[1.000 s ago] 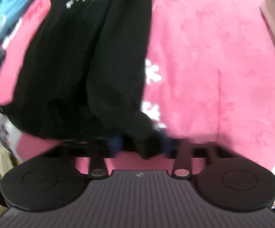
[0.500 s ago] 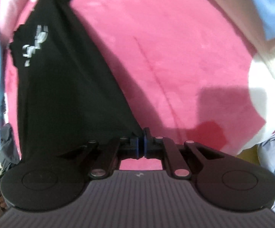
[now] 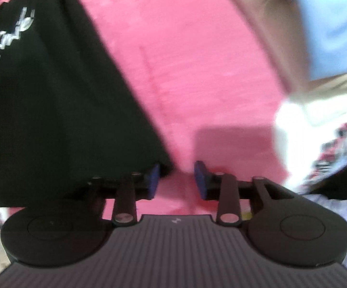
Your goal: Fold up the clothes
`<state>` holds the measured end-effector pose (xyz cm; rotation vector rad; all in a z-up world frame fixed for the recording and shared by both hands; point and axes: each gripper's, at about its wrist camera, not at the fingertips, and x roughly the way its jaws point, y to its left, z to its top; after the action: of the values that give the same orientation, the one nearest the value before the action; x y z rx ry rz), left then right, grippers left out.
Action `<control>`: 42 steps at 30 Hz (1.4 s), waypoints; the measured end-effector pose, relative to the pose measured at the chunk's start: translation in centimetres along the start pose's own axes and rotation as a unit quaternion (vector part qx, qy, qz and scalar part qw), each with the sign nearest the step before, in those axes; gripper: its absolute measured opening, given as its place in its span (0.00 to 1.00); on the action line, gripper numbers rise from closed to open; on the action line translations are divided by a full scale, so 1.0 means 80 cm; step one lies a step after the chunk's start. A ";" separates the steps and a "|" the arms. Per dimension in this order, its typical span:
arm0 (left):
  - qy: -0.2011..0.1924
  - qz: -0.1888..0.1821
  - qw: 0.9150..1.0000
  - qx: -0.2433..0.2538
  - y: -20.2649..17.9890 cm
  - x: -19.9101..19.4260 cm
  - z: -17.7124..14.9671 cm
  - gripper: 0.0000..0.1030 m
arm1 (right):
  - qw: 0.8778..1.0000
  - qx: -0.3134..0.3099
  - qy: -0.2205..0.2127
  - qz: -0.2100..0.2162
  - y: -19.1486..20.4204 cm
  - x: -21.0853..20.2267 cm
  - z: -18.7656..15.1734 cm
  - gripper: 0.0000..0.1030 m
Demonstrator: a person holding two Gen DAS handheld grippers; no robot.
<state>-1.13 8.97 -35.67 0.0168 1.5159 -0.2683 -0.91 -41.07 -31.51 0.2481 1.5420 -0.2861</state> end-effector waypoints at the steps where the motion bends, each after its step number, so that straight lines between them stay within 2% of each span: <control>1: -0.001 0.000 1.000 -0.004 0.003 -0.003 -0.001 0.28 | 1.000 -0.016 -0.021 -0.017 0.008 -0.013 -0.001 0.32; 2: -0.002 0.000 1.000 -0.009 0.006 -0.005 -0.002 0.28 | 0.998 -0.032 -0.042 -0.033 0.016 -0.027 -0.003 0.32; 4: -0.011 -0.014 1.000 -0.020 0.011 -0.011 -0.004 0.31 | 0.994 -0.067 -0.083 -0.015 0.045 -0.053 -0.005 0.32; 6: -0.025 -0.022 0.999 -0.032 0.013 -0.013 -0.004 0.34 | 0.987 -0.108 -0.107 0.046 0.087 -0.069 -0.005 0.32; 7: -0.033 -0.023 0.998 -0.037 0.014 -0.014 -0.005 0.35 | 0.982 -0.132 -0.104 0.083 0.116 -0.070 -0.005 0.32; 11: -0.052 -0.038 0.995 -0.071 0.019 -0.016 -0.010 0.38 | 0.947 -0.222 -0.081 0.218 0.238 -0.065 -0.007 0.32; 14: -0.067 -0.050 0.991 -0.108 0.031 -0.017 -0.022 0.41 | 0.906 -0.312 -0.072 0.278 0.323 -0.057 -0.017 0.32; 16: -0.078 -0.059 0.984 -0.146 0.043 -0.016 -0.035 0.41 | 0.868 -0.394 -0.077 0.293 0.369 -0.054 -0.048 0.32; 19: -0.092 -0.072 0.972 -0.205 0.065 -0.018 -0.052 0.38 | 0.810 -0.500 -0.091 0.290 0.418 -0.048 -0.086 0.32; 24: -0.103 -0.079 0.959 -0.252 0.092 -0.020 -0.077 0.33 | 0.724 -0.619 -0.117 0.281 0.477 -0.038 -0.140 0.32; 26: -0.106 -0.085 0.955 -0.264 0.097 -0.021 -0.085 0.33 | 0.705 -0.642 -0.116 0.276 0.493 -0.032 -0.157 0.31; 28: -0.109 -0.088 0.953 -0.270 0.103 -0.026 -0.097 0.33 | 0.694 -0.662 -0.109 0.260 0.506 -0.017 -0.167 0.30; 29: -0.110 -0.089 0.952 -0.273 0.104 -0.027 -0.101 0.33 | 0.692 -0.670 -0.108 0.247 0.506 -0.012 -0.174 0.28; 31: -0.111 -0.090 0.950 -0.278 0.108 -0.024 -0.100 0.33 | 0.705 -0.657 -0.102 0.247 0.504 -0.006 -0.167 0.08; 33: -0.108 -0.090 0.950 -0.280 0.111 -0.020 -0.099 0.33 | 0.780 -0.553 -0.047 0.289 0.494 0.001 -0.127 0.03; 34: -0.107 -0.090 0.950 -0.279 0.112 -0.019 -0.098 0.33 | 0.811 -0.497 -0.019 0.308 0.489 0.004 -0.107 0.02; 35: -0.106 -0.090 0.950 -0.278 0.114 -0.019 -0.099 0.33 | 0.849 -0.400 0.030 0.344 0.474 0.017 -0.079 0.02; 36: -0.106 -0.092 0.951 -0.276 0.115 -0.019 -0.098 0.33 | 0.872 -0.295 0.078 0.382 0.452 0.034 -0.055 0.02; 37: -0.106 -0.094 0.951 -0.274 0.116 -0.020 -0.097 0.33 | 0.880 -0.198 0.117 0.415 0.429 0.053 -0.040 0.02; 38: -0.106 -0.096 0.952 -0.272 0.117 -0.020 -0.096 0.33 | 0.877 -0.099 0.156 0.443 0.405 0.072 -0.026 0.02; 39: -0.106 -0.098 0.952 -0.270 0.118 -0.020 -0.094 0.33 | 0.870 -0.036 0.175 0.460 0.388 0.086 -0.021 0.02; 41: -0.107 -0.105 0.951 -0.269 0.121 -0.020 -0.091 0.33 | 0.839 0.095 0.210 0.493 0.352 0.114 -0.020 0.02; 42: -0.105 -0.112 0.950 -0.272 0.123 -0.020 -0.089 0.33 | 0.831 0.127 0.216 0.497 0.343 0.121 -0.022 0.02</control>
<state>-6.37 20.04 -36.05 -0.6086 1.3352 -0.0226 6.70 -14.92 -41.77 1.3488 1.5976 0.4330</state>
